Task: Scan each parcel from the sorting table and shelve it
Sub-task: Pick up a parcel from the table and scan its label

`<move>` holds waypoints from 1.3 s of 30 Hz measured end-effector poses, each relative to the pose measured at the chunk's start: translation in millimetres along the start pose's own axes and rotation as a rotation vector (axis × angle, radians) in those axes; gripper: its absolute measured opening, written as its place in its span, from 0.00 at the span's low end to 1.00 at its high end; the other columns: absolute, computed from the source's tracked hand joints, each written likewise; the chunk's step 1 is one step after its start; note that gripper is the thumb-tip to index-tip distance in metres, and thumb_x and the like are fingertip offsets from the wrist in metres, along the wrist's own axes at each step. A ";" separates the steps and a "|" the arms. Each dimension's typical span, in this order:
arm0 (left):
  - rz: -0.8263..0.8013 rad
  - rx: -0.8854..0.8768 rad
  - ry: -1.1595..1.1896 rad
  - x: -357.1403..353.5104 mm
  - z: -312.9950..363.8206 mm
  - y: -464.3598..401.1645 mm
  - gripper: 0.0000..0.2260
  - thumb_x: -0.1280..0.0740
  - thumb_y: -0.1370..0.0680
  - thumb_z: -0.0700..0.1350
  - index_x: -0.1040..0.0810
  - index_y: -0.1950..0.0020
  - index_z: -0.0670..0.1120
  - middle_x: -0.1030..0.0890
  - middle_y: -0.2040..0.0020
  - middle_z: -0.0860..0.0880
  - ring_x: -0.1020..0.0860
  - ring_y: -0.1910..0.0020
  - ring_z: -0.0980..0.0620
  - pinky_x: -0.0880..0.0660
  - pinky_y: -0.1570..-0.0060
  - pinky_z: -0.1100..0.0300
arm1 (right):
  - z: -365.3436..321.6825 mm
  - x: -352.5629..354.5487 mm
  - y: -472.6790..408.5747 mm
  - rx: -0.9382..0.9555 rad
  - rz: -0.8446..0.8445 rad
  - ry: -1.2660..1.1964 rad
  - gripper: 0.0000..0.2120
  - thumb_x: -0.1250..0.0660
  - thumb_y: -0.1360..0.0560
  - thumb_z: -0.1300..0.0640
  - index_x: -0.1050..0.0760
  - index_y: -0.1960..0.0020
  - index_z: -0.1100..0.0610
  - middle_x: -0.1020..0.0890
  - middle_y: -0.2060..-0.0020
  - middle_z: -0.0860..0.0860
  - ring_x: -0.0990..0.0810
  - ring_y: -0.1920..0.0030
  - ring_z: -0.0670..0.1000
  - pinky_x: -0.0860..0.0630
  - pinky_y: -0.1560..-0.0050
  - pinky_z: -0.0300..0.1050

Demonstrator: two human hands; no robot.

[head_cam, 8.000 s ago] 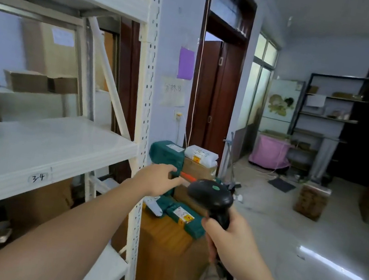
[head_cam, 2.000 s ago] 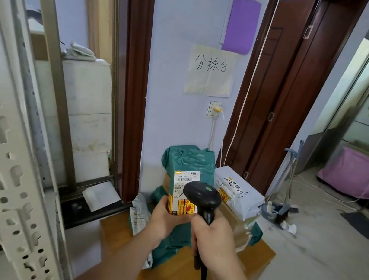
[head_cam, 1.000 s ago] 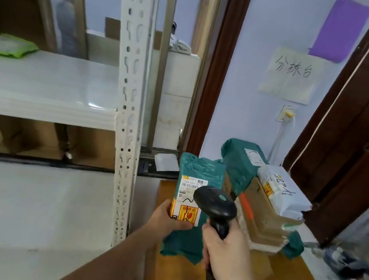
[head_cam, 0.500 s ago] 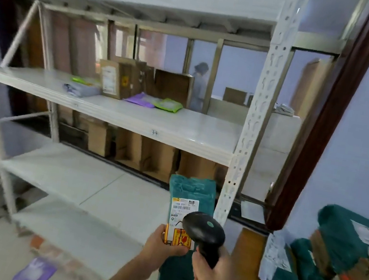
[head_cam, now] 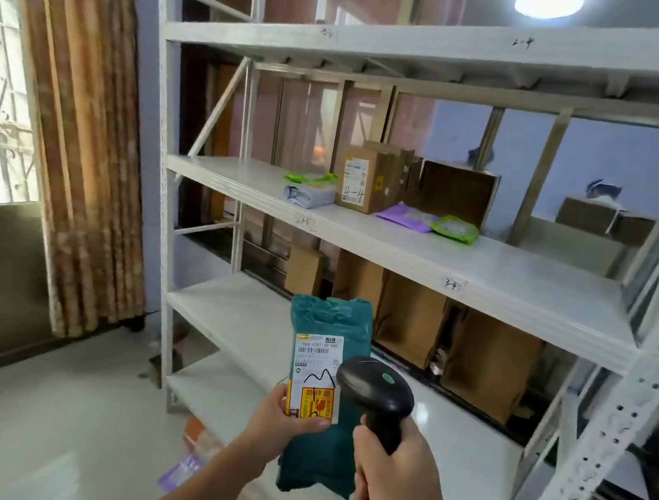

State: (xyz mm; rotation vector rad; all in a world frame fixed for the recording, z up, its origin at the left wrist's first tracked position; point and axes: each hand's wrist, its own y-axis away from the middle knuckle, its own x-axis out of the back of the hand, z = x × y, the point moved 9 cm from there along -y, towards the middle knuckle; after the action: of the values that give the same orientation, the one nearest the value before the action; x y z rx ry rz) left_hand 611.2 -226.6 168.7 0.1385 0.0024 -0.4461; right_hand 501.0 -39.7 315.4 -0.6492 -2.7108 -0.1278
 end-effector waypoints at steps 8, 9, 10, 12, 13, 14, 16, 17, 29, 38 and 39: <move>0.105 0.082 0.073 94.9 -24.4 -53.0 0.28 0.17 0.34 0.35 0.22 0.38 0.46 0.12 0.52 0.48 0.13 0.54 0.51 0.18 0.57 0.60 | -8.1 -91.4 -67.5 -0.033 -0.059 0.016 0.05 0.35 0.21 0.58 0.26 0.46 0.54 0.22 0.68 0.55 0.26 0.79 0.50 0.23 0.73 0.44; 0.107 0.090 0.071 103.1 -27.5 -64.2 0.28 0.17 0.34 0.35 0.22 0.38 0.46 0.12 0.52 0.48 0.13 0.53 0.50 0.18 0.57 0.59 | -8.1 -101.5 -78.8 -0.037 -0.064 0.015 0.05 0.34 0.21 0.58 0.26 0.45 0.55 0.23 0.68 0.55 0.26 0.78 0.49 0.23 0.72 0.43; 0.104 0.095 0.068 111.0 -29.6 -75.7 0.28 0.17 0.34 0.36 0.22 0.38 0.46 0.12 0.52 0.47 0.13 0.53 0.49 0.17 0.55 0.58 | -8.8 -111.2 -90.8 -0.038 -0.067 0.014 0.06 0.34 0.21 0.58 0.26 0.45 0.55 0.23 0.67 0.55 0.26 0.78 0.49 0.24 0.72 0.43; 0.092 0.111 0.064 125.9 -34.2 -101.8 0.28 0.16 0.34 0.37 0.22 0.37 0.46 0.12 0.50 0.47 0.13 0.51 0.48 0.16 0.51 0.54 | -9.8 -129.9 -117.5 -0.038 -0.075 0.004 0.05 0.34 0.21 0.57 0.26 0.45 0.55 0.22 0.68 0.55 0.26 0.77 0.49 0.24 0.72 0.42; 0.080 0.120 0.058 133.5 -36.9 -117.5 0.29 0.16 0.34 0.38 0.23 0.37 0.46 0.12 0.50 0.47 0.13 0.50 0.48 0.16 0.47 0.51 | -9.8 -139.8 -133.2 -0.037 -0.080 0.000 0.05 0.34 0.21 0.57 0.26 0.45 0.55 0.22 0.68 0.55 0.26 0.77 0.50 0.24 0.72 0.43; 0.067 0.124 0.054 138.9 -37.6 -130.2 0.29 0.16 0.34 0.38 0.23 0.37 0.46 0.12 0.49 0.46 0.13 0.49 0.47 0.16 0.45 0.48 | -10.9 -146.8 -145.3 -0.031 -0.084 -0.001 0.05 0.34 0.21 0.57 0.26 0.46 0.55 0.22 0.68 0.54 0.26 0.77 0.50 0.24 0.72 0.43; 0.057 0.135 0.047 152.9 -38.7 -160.5 0.30 0.16 0.35 0.38 0.23 0.36 0.45 0.12 0.49 0.45 0.14 0.48 0.46 0.17 0.43 0.46 | -13.2 -161.5 -176.1 -0.026 -0.085 -0.014 0.04 0.34 0.21 0.56 0.26 0.46 0.55 0.22 0.69 0.54 0.26 0.78 0.50 0.24 0.73 0.44; 0.054 0.140 0.042 159.8 -38.9 -176.8 0.31 0.15 0.36 0.39 0.23 0.36 0.45 0.13 0.48 0.45 0.14 0.48 0.45 0.17 0.43 0.45 | -14.4 -169.1 -193.6 -0.027 -0.091 -0.019 0.04 0.34 0.21 0.56 0.26 0.47 0.54 0.23 0.70 0.53 0.26 0.78 0.50 0.23 0.72 0.45; -0.015 0.157 0.052 224.0 -35.2 -334.8 0.28 0.17 0.32 0.39 0.25 0.37 0.45 0.13 0.46 0.44 0.14 0.48 0.46 0.16 0.49 0.53 | -27.5 -243.6 -339.5 -0.075 -0.073 0.018 0.02 0.35 0.21 0.53 0.27 0.51 0.51 0.23 0.69 0.53 0.26 0.75 0.51 0.20 0.69 0.50; -0.202 0.232 -0.015 232.0 -78.2 -449.1 0.29 0.16 0.33 0.44 0.24 0.36 0.47 0.13 0.45 0.45 0.13 0.48 0.45 0.17 0.44 0.42 | -6.5 -277.7 -400.5 -0.190 0.086 0.037 0.03 0.37 0.21 0.58 0.28 0.53 0.50 0.24 0.70 0.51 0.27 0.76 0.51 0.23 0.69 0.47; -0.214 0.243 -0.025 230.8 -84.8 -459.7 0.30 0.16 0.33 0.45 0.24 0.35 0.47 0.13 0.45 0.45 0.14 0.47 0.44 0.17 0.43 0.41 | -1.3 -279.9 -405.9 -0.205 0.100 0.038 0.03 0.37 0.21 0.58 0.28 0.53 0.51 0.24 0.71 0.51 0.27 0.76 0.50 0.23 0.69 0.46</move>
State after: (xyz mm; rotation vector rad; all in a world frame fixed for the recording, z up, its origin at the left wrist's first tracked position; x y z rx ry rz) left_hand 624.0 -724.9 16.0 0.3743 -0.0627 -0.6610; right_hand 550.6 -519.8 214.8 -0.8303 -2.6435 -0.3929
